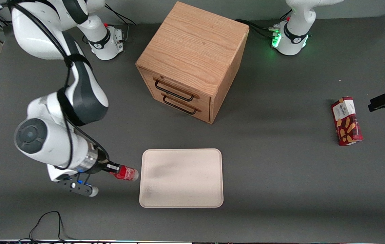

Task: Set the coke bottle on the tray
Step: 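Carry the bottle over the tray's rim and lower it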

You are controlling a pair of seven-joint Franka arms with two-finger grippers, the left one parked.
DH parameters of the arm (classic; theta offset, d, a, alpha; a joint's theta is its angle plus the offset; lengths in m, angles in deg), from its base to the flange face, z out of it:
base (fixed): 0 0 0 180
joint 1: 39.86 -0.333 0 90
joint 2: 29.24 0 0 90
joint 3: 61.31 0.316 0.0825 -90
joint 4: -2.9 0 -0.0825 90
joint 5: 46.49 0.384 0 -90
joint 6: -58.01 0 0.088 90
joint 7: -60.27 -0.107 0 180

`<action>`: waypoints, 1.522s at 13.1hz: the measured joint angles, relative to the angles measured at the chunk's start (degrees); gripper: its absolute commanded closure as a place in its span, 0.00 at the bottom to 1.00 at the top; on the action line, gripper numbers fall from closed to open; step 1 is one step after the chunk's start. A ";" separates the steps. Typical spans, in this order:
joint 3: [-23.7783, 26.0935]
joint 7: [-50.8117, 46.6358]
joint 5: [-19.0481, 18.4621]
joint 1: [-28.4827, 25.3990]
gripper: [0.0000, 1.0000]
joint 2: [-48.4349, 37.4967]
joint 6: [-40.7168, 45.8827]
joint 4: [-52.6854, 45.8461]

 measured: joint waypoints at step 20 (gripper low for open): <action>-0.39 -3.50 -2.67 -2.67 1.00 9.96 -12.34 -1.54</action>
